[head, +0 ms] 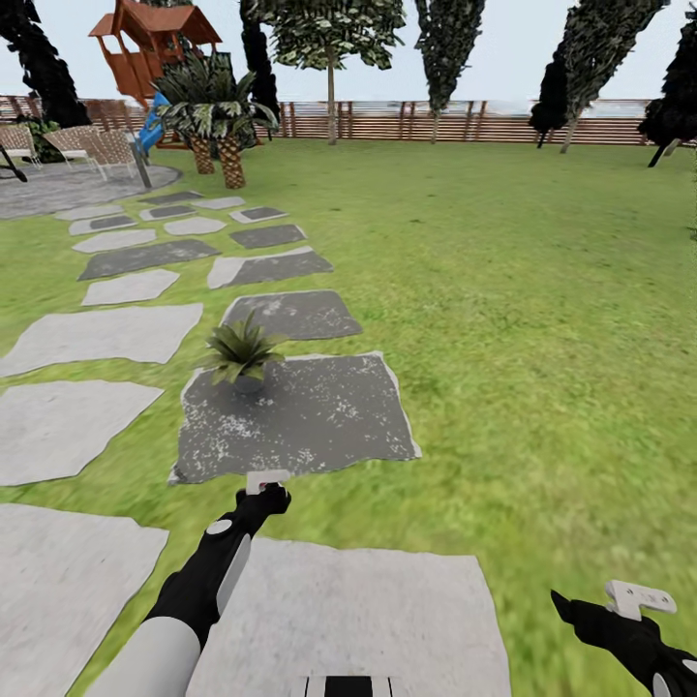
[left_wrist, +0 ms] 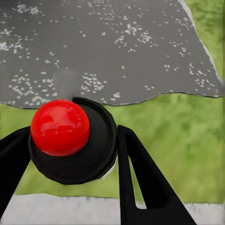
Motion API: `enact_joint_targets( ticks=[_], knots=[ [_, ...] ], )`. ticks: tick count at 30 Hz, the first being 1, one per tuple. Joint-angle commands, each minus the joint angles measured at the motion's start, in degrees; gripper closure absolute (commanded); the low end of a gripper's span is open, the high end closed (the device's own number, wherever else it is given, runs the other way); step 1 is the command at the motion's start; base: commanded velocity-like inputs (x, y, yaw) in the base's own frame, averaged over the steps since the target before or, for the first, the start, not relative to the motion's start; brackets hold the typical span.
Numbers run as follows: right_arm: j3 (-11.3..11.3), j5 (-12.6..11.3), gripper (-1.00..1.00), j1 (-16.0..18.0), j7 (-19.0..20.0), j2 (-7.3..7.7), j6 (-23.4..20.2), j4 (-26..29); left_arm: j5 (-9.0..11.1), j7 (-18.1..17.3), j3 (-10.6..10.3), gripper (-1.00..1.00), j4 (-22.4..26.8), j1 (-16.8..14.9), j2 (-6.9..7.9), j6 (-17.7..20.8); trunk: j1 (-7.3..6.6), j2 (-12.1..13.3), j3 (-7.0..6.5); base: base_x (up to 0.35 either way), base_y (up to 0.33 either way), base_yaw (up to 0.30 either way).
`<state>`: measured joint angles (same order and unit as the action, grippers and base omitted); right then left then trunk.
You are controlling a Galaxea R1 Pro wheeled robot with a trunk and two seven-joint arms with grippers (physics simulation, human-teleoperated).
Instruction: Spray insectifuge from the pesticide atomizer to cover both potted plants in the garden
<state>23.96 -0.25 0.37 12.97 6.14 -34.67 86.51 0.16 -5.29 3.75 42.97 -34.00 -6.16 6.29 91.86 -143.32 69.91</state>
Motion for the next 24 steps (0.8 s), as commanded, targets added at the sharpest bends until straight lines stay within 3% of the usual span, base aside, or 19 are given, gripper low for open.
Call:
enact_joint_targets(
  ticks=[1,7,24],
  knots=[
    [0.10,-0.01,-1.00,0.01,0.30,0.00,-0.31,0.06,0.01,-0.51,0.38,1.00,0.10,-0.01,-0.08,0.39,-0.03,0.00,-0.18,0.000,0.000,0.000],
    [0.12,-0.01,-1.00,0.03,0.30,0.05,-0.31,0.06,0.01,-0.51,0.38,1.00,0.10,-0.01,-0.08,0.39,-0.20,0.11,-1.51,0.000,0.000,0.000],
    [0.16,-0.01,-1.00,0.05,0.32,0.10,-0.39,0.14,0.01,-0.51,0.38,1.00,0.10,-0.01,-0.08,0.39,-3.94,6.92,-4.56,0.000,0.000,0.000]
  ],
)
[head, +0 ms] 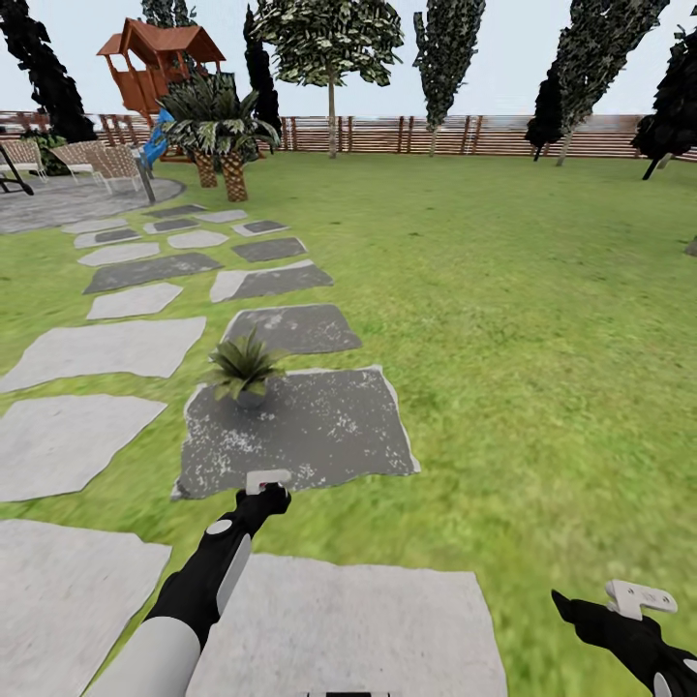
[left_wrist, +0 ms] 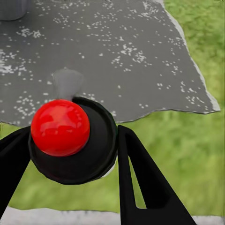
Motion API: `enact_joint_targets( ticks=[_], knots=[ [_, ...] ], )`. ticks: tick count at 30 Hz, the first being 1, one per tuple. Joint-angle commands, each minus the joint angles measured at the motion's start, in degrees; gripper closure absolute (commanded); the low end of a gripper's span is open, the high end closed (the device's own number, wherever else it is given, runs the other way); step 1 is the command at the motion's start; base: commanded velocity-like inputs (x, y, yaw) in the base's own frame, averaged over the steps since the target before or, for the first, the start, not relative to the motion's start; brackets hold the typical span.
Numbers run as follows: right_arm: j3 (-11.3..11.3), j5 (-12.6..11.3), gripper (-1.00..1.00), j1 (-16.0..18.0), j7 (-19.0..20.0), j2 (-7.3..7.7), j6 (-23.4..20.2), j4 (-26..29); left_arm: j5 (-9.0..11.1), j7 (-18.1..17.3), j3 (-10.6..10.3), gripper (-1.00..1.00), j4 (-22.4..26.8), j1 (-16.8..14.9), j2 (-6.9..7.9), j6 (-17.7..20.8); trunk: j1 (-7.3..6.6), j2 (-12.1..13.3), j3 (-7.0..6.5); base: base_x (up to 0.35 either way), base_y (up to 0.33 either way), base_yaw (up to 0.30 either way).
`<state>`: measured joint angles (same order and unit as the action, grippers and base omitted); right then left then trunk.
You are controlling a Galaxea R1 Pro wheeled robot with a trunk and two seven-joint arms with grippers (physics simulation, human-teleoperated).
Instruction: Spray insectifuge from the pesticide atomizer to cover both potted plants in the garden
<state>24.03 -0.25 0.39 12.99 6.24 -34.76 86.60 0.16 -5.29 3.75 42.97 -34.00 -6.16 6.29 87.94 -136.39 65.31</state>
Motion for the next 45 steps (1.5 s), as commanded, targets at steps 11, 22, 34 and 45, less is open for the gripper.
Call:
enact_joint_targets(
  ticks=[11,22,34,45],
  knots=[
    [0.05,-0.01,-1.00,0.01,0.34,0.08,-0.41,0.06,0.03,-0.51,0.38,1.00,0.10,-0.01,-0.08,0.39,-2.43,4.41,-1.93,0.000,0.000,0.000],
    [0.05,-0.01,-1.00,-0.01,0.28,-0.09,-0.39,-0.02,0.01,-0.51,0.38,1.00,0.10,-0.01,-0.08,0.39,-4.85,8.82,-3.91,0.000,0.000,0.162],
    [0.06,0.02,-1.00,0.01,0.25,-0.09,-0.39,-0.02,0.02,-0.51,0.38,1.00,0.10,-0.01,-0.08,0.43,-7.48,13.63,-6.06,0.000,0.000,0.253],
    [0.05,0.08,-1.00,0.01,0.07,-0.17,-0.39,-0.02,0.01,-0.51,0.38,1.00,0.10,-0.01,-0.08,0.44,-9.90,18.04,-8.04,0.000,0.000,0.255]
  ],
)
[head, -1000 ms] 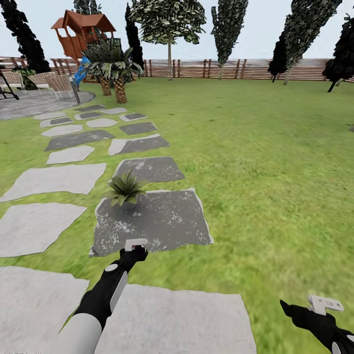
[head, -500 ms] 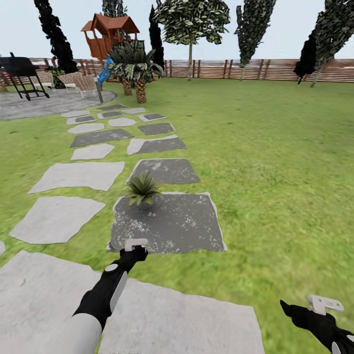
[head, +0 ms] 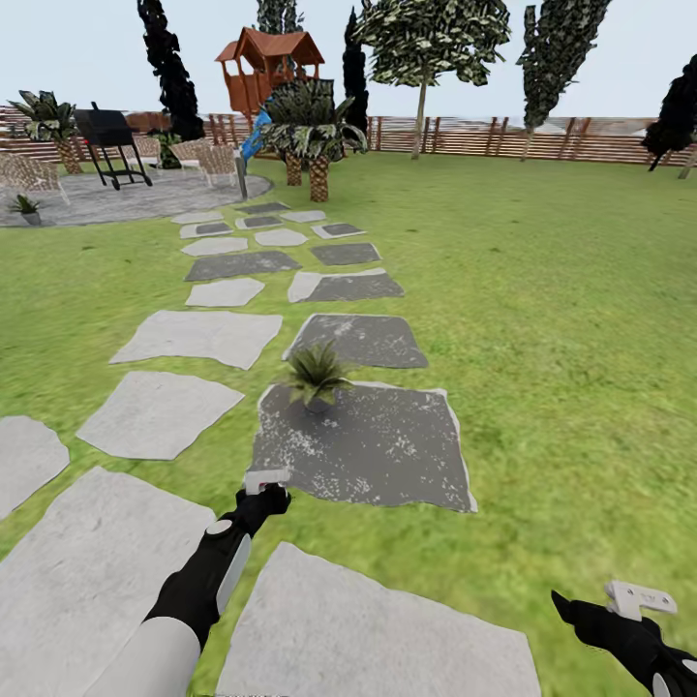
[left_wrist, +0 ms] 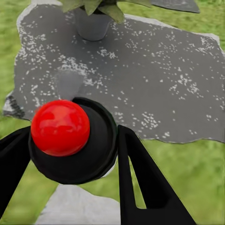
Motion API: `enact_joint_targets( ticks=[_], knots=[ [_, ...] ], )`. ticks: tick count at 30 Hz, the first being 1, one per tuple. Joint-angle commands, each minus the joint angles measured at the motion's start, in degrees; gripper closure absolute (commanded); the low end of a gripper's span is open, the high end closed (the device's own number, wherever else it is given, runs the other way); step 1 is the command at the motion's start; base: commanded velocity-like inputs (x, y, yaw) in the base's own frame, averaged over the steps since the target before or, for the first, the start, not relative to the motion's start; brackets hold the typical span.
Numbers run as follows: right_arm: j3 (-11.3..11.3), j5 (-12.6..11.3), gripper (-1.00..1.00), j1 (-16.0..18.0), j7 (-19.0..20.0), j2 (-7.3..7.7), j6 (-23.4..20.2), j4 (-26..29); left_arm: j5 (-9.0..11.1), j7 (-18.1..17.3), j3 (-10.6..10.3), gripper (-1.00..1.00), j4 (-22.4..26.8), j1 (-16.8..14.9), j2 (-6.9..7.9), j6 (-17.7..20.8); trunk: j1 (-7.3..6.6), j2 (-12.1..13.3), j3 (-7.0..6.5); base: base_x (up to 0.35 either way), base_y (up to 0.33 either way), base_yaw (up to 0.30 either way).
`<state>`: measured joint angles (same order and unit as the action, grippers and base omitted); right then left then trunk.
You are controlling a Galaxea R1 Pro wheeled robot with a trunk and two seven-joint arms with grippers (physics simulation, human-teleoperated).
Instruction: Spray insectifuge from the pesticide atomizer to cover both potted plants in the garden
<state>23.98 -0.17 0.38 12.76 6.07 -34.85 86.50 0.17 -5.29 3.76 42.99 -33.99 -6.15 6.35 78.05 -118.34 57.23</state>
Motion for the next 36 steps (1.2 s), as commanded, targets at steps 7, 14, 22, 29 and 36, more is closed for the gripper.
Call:
enact_joint_targets(
  ticks=[7,14,22,29,36],
  knots=[
    [0.10,0.02,-1.00,0.04,0.26,-0.01,-0.27,0.07,0.01,-0.51,0.37,1.00,0.08,-0.03,-0.09,0.37,-1.55,2.80,-1.21,0.000,0.000,0.255],
    [0.10,0.23,-1.00,0.04,0.25,-0.01,-0.27,0.07,0.01,-0.51,0.37,1.00,0.08,-0.03,-0.09,0.39,-3.09,5.61,-2.47,0.000,0.000,0.255],
    [0.10,0.32,-1.00,0.03,0.25,-0.01,-0.26,0.07,0.01,-0.51,0.37,1.00,0.08,-0.03,-0.09,0.40,-4.85,8.82,-3.91,0.000,0.000,0.255],
    [0.10,0.34,-1.00,0.01,0.25,-0.01,-0.26,0.07,0.01,-0.51,0.37,1.00,0.08,-0.03,-0.09,0.42,-6.38,11.63,-5.25,0.000,0.000,0.176],
    [0.10,0.34,-1.00,0.04,0.25,-0.01,-0.26,0.07,0.01,-0.51,0.37,1.00,0.08,-0.03,-0.09,0.40,-6.60,12.03,-5.93,0.000,0.000,0.105]
  ],
)
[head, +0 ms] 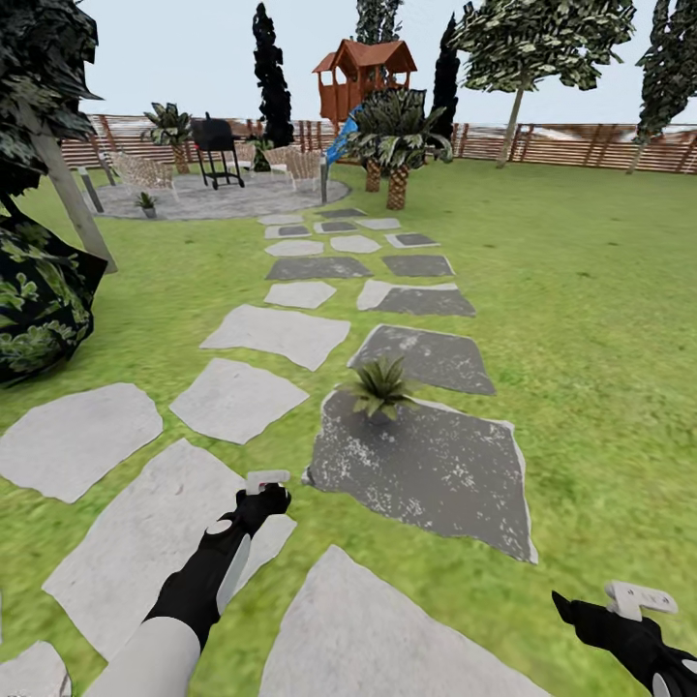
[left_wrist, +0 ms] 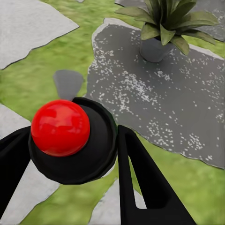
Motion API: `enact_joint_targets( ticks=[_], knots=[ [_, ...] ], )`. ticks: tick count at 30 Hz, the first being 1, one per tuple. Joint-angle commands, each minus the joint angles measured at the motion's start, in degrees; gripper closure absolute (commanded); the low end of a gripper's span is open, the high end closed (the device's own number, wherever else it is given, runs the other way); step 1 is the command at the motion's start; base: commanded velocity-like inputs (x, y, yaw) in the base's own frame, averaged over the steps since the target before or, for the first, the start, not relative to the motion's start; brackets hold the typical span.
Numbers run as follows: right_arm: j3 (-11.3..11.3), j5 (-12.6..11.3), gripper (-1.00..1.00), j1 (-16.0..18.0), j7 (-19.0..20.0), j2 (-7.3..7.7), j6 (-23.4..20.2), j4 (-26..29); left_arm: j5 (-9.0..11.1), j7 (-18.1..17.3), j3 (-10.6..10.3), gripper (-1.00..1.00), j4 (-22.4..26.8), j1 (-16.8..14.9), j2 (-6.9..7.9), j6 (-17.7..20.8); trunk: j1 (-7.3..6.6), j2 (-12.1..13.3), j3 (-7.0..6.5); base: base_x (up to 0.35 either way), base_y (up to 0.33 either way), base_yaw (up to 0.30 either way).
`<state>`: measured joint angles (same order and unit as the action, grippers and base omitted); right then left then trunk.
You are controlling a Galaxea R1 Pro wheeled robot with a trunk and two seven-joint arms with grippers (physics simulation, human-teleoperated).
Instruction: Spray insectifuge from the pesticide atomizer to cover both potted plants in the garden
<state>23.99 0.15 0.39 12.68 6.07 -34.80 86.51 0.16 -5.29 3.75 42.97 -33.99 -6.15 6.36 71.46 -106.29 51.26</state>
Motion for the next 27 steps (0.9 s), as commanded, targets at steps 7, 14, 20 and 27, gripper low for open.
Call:
enact_joint_targets(
  ticks=[7,14,20,27],
  knots=[
    [0.09,0.02,-1.00,0.03,0.39,0.01,-0.31,0.06,0.01,-0.51,0.45,1.00,0.09,-0.02,-0.09,0.36,-0.01,-0.02,-0.30,0.052,0.000,0.021],
    [0.16,0.02,-1.00,0.04,0.51,0.05,-0.31,0.06,0.01,-0.51,0.46,1.00,0.09,-0.02,-0.09,0.36,-0.01,-0.02,-0.39,0.306,0.000,0.001],
    [0.18,0.01,-1.00,0.05,0.58,0.00,-0.29,0.06,0.01,-0.51,0.46,1.00,0.09,-0.02,-0.09,0.35,-0.01,-0.02,-0.73,0.337,0.000,0.000],
    [0.18,0.00,-1.00,0.04,0.59,0.00,-0.27,0.06,0.01,-0.51,0.46,1.00,0.09,-0.02,-0.09,0.35,-0.01,-0.02,-1.35,0.339,0.000,0.000]
  ],
)
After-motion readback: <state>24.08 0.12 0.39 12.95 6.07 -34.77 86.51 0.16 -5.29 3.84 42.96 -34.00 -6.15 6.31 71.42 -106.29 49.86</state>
